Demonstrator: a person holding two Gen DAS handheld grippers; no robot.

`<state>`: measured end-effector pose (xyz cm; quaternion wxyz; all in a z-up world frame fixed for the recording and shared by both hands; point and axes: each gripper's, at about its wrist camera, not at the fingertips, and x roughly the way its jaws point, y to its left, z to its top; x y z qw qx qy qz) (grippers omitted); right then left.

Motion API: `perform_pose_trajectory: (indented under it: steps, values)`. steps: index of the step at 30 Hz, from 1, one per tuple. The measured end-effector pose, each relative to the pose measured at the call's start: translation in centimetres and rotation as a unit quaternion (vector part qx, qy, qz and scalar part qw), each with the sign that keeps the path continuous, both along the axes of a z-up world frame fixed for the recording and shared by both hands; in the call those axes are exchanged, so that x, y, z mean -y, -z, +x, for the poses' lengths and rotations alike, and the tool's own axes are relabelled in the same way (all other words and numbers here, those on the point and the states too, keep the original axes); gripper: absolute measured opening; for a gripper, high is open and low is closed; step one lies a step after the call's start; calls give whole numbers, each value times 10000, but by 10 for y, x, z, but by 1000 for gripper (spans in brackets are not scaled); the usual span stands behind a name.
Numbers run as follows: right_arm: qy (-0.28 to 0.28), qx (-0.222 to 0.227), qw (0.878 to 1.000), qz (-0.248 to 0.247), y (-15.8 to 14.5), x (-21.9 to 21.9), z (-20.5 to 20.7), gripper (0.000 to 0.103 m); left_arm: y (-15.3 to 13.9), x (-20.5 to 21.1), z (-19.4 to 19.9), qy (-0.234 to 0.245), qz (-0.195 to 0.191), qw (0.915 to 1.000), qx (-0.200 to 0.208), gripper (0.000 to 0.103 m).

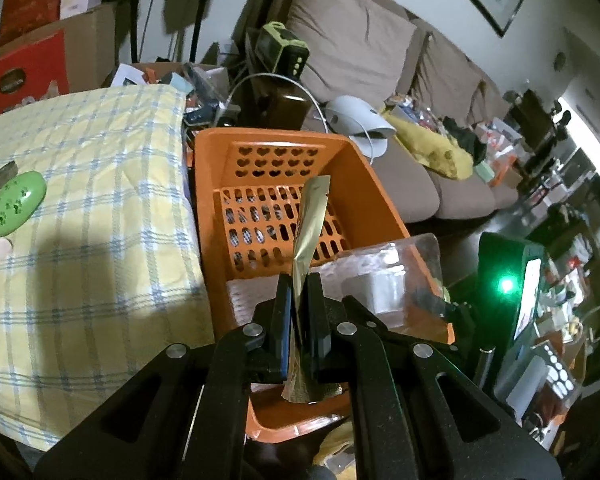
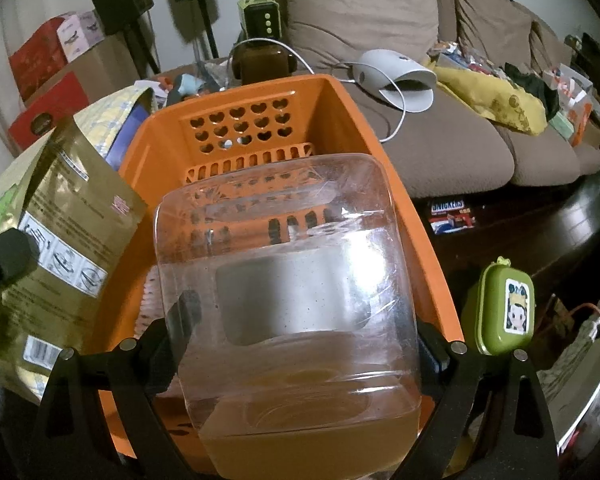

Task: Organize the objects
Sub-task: 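Lower the clear jar into the orange basket with the right gripper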

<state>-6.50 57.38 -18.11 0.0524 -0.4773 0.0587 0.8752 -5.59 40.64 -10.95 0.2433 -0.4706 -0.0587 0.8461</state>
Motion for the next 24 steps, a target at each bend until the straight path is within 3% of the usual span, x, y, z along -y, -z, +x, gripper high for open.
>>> perform_pose_trajectory:
  steps: [10,24]
  values:
    - [5,51,10000,22,2,-1,-1,94,15,-2,0,58,-118,9999,85,7]
    - [-27,93,10000,20,2,0,-2,94,29,-3,-6,65,37,9996,289,7]
